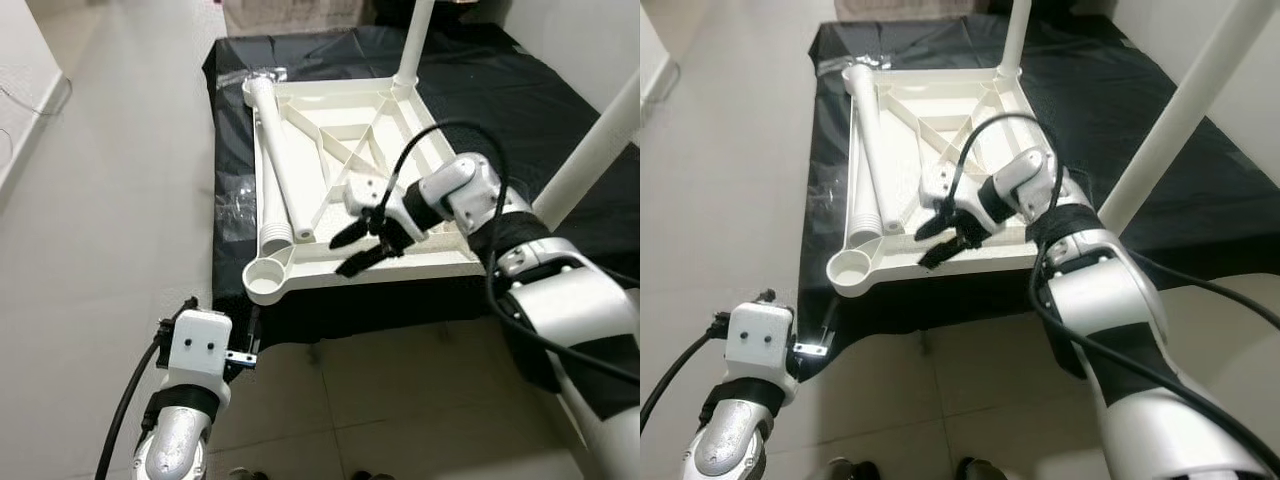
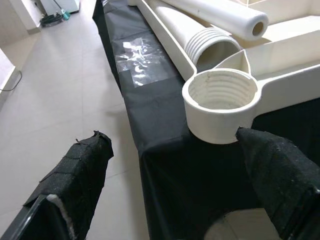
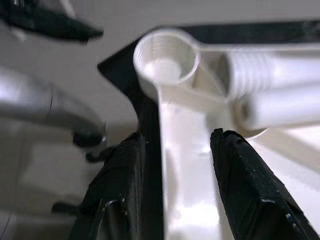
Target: Building children table
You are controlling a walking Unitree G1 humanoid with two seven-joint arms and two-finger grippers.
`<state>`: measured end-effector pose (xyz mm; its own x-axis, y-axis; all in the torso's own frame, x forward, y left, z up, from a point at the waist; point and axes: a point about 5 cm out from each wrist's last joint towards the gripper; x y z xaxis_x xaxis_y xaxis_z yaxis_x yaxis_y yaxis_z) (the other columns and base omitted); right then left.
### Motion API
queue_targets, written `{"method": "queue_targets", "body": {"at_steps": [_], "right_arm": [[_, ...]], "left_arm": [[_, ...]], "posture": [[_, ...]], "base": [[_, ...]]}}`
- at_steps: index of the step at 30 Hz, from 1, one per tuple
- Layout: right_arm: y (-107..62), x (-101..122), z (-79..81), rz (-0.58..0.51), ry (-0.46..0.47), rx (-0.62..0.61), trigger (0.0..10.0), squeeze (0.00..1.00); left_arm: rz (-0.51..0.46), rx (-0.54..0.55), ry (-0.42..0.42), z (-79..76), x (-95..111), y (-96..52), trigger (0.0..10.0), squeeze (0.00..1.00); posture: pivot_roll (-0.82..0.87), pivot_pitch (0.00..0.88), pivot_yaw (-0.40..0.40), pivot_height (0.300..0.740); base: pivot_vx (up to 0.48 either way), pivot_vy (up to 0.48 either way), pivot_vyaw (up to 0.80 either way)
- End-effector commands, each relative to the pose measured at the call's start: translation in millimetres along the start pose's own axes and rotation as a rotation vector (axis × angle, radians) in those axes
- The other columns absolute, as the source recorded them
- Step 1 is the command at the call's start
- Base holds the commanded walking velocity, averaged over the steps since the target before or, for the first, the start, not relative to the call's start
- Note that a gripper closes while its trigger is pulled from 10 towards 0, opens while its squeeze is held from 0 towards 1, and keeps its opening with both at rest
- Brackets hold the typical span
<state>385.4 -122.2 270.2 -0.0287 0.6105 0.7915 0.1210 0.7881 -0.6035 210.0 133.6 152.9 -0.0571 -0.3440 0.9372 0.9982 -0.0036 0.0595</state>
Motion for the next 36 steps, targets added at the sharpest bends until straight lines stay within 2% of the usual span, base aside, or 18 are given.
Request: {"method": "queue_targets", "body": {"at_steps": [1, 6, 7, 8, 9, 10, 13, 14, 16, 18, 20, 21, 22, 24, 25, 29, 31, 36], "right_arm": [[-1.9, 7.4, -2.8, -0.106, 0.03, -0.044, 10.0, 0.0], [-0.6, 5.6, -8.1, -0.192, 0.075, -0.155, 10.0, 0.0], [0.8, 3.4, -12.1, -0.234, 0.129, -0.234, 10.0, 0.0], [0.8, 3.4, -12.1, -0.234, 0.129, -0.234, 10.0, 0.0], [3.9, 0.2, -15.9, -0.256, 0.167, -0.321, 10.0, 0.0], [3.9, 0.2, -15.9, -0.256, 0.167, -0.321, 10.0, 0.0], [13.1, -12.4, -26.8, -0.304, 0.403, -0.582, 10.0, 0.0], [13.1, -12.4, -26.8, -0.304, 0.403, -0.582, 10.0, 0.0], [24.9, -17.1, -27.7, -0.341, 0.502, -0.662, 10.0, 0.0], [30.0, -19.3, -27.1, -0.35, 0.527, -0.678, 10.0, 0.0], [36.4, -21.4, -26.0, -0.351, 0.529, -0.694, 10.0, 0.0], [52.5, -24.9, -18.4, -0.303, 0.496, -0.599, 10.0, 0.0], [52.5, -24.9, -18.4, -0.303, 0.496, -0.599, 10.0, 0.0], [61.0, -26.0, -12.8, -0.266, 0.468, -0.514, 10.0, 0.0], [60.8, -25.8, -10.6, -0.229, 0.424, -0.46, 10.0, 0.0], [54.4, -23.3, -12.0, -0.183, 0.397, -0.445, 10.0, 0.0], [40.7, -18.0, -18.7, -0.162, 0.38, -0.517, 10.0, 0.0], [32.2, -16.2, -23.0, -0.136, 0.367, -0.58, 10.0, 0.0]], "left_arm": [[0.0, -0.001, 0.005, 1.3, -3.0, 0.5, 10.0, 0.0], [-0.003, -0.001, 0.009, 2.1, -3.6, 1.8, 10.0, 0.0], [-0.006, -0.001, 0.011, 2.7, -3.6, 2.0, 10.0, 0.0], [-0.006, -0.001, 0.011, 2.7, -3.6, 2.0, 10.0, 0.0], [-0.006, -0.001, 0.014, 3.7, -3.9, 2.3, 10.0, 0.0], [-0.006, -0.001, 0.014, 3.7, -3.9, 2.3, 10.0, 0.0], [-0.006, 0.0, 0.019, 5.1, -5.6, 2.6, 10.0, 0.0], [-0.006, 0.0, 0.019, 5.1, -5.6, 2.6, 10.0, 0.0], [-0.003, -0.003, 0.021, 5.3, -6.2, 2.5, 10.0, 0.0], [-0.003, -0.004, 0.021, 5.3, -6.3, 2.4, 10.0, 0.0], [-0.004, -0.004, 0.022, 5.7, -5.9, 2.5, 10.0, 0.0], [-0.006, -0.002, 0.024, 7.3, -5.3, 2.3, 10.0, 0.0], [-0.006, -0.002, 0.024, 7.3, -5.3, 2.3, 10.0, 0.0], [-0.007, 0.001, 0.025, 8.6, -4.8, 1.8, 10.0, 0.0], [-0.006, 0.004, 0.027, 9.5, -4.9, 1.2, 10.0, 0.0], [-0.003, 0.01, 0.03, 11.1, -4.8, -0.5, 10.0, 0.0], [-0.006, 0.013, 0.027, 9.9, -0.7, -5.2, 10.0, 0.0], [-0.007, 0.01, 0.021, 5.1, 1.8, -6.5, 10.0, 0.0]], "posture": [[0.02, 0.077, -0.036, 0.74], [0.02, 0.076, -0.033, 0.74], [0.03, 0.077, -0.033, 0.74], [0.03, 0.077, -0.033, 0.74], [0.03, 0.079, -0.034, 0.74], [0.03, 0.079, -0.034, 0.74], [0.03, 0.083, -0.032, 0.74], [0.03, 0.083, -0.032, 0.74], [0.03, 0.087, -0.025, 0.74], [0.03, 0.087, -0.025, 0.74], [0.03, 0.091, -0.028, 0.74], [0.03, 0.095, -0.028, 0.74], [0.03, 0.095, -0.028, 0.74], [0.04, 0.101, -0.032, 0.74], [0.04, 0.103, -0.035, 0.74], [0.03, 0.11, -0.041, 0.74], [0.03, 0.119, -0.044, 0.74], [0.02, 0.133, -0.051, 0.74]], "base": [[0.0, 0.0, 0.0], [0.0, 0.0, 0.0], [0.0, 0.0, 0.0], [0.0, 0.0, 0.0], [0.0, 0.0, 0.0], [0.0, 0.0, 0.0], [0.0, 0.0, 0.0], [0.0, 0.0, 0.0], [0.0, 0.0, 0.0], [0.0, 0.0, 0.0], [0.0, 0.0, 0.0], [0.0, 0.0, 0.0], [0.0, 0.0, 0.0], [0.0, 0.0, 0.0], [0.0, 0.0, 0.0], [0.0, 0.0, 0.0], [0.0, 0.0, 0.0], [0.0, 0.0, 0.0]]}}
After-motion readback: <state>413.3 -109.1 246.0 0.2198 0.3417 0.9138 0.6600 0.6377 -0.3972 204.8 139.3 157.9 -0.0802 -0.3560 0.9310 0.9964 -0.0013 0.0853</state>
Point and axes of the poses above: a point about 5 cm out from each wrist's last joint towards the gripper, its own y axis pointing out of the wrist towards the gripper, its own x axis along the axis of the wrist's last joint, z = x × y, and after that the axes turned 11 degrees about y, right-handed
